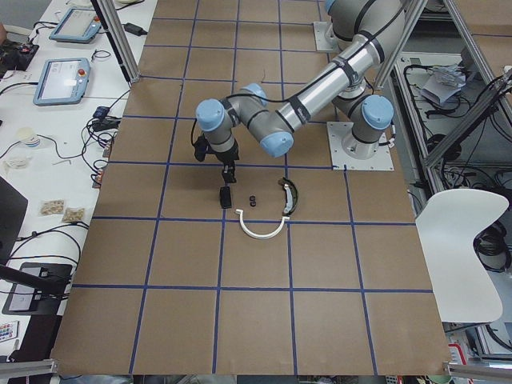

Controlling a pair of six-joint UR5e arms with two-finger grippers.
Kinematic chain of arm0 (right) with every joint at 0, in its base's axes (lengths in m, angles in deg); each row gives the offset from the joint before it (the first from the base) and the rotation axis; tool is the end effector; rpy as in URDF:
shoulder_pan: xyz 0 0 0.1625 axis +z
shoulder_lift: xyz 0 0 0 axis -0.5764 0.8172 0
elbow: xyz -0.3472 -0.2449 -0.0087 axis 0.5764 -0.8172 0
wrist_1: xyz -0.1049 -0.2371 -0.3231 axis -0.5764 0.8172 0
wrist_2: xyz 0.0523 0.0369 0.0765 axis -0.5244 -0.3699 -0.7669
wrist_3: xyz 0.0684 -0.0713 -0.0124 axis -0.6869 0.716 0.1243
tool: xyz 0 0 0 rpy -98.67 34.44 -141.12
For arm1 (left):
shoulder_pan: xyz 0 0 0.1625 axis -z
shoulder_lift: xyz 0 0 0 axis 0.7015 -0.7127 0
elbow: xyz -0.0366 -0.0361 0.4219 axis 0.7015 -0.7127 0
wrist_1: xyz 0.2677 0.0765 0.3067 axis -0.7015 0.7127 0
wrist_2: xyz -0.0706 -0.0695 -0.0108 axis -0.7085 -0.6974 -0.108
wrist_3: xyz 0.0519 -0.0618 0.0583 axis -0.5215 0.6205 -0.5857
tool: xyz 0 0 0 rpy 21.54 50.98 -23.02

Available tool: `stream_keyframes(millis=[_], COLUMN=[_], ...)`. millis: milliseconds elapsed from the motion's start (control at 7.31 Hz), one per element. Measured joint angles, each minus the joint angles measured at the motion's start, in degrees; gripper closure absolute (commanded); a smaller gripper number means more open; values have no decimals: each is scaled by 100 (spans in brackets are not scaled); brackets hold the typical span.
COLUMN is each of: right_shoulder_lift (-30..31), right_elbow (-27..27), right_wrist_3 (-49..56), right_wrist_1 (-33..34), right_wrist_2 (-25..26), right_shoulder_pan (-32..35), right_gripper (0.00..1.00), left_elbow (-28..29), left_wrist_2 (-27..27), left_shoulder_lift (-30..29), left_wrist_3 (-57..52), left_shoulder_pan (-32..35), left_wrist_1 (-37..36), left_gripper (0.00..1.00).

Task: Place bearing gear from tray to pile

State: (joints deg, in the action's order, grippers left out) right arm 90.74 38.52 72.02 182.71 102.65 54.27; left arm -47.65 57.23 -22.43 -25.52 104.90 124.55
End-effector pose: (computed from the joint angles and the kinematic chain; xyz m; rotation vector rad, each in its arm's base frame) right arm 0.1260 -0.5038 0.4745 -0.0736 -3.1133 0.1326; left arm 0.1707 -0.5577 0.3339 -0.1363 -3.1002 -0.2417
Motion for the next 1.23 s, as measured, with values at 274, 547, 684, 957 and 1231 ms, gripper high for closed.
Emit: stream_keyframes(millis=[274, 547, 684, 957, 1231], right_shoulder_lift=[5, 7, 8, 8, 8], right_elbow=[2, 7, 8, 9, 14], right_wrist_3=[0, 0, 0, 0, 0], right_wrist_1=[0, 0, -1, -1, -1], right_wrist_2=[-8, -13, -12, -15, -20], right_shoulder_pan=[0, 0, 0, 0, 0], right_gripper=[0, 0, 0, 0, 0], left_elbow=[540, 632, 620, 395, -64], left_wrist_2=[-133, -327, -357, -334, -317], left_shoulder_lift=[634, 1225, 1468, 1757, 1898], left_wrist_3=[979, 1920, 2306, 2764, 2957], left_shoulder_pan=[931, 1725, 2098, 2574, 2683], left_wrist_1=[851, 1227, 1463, 1669, 1561], left_gripper=[0, 0, 0, 0, 0])
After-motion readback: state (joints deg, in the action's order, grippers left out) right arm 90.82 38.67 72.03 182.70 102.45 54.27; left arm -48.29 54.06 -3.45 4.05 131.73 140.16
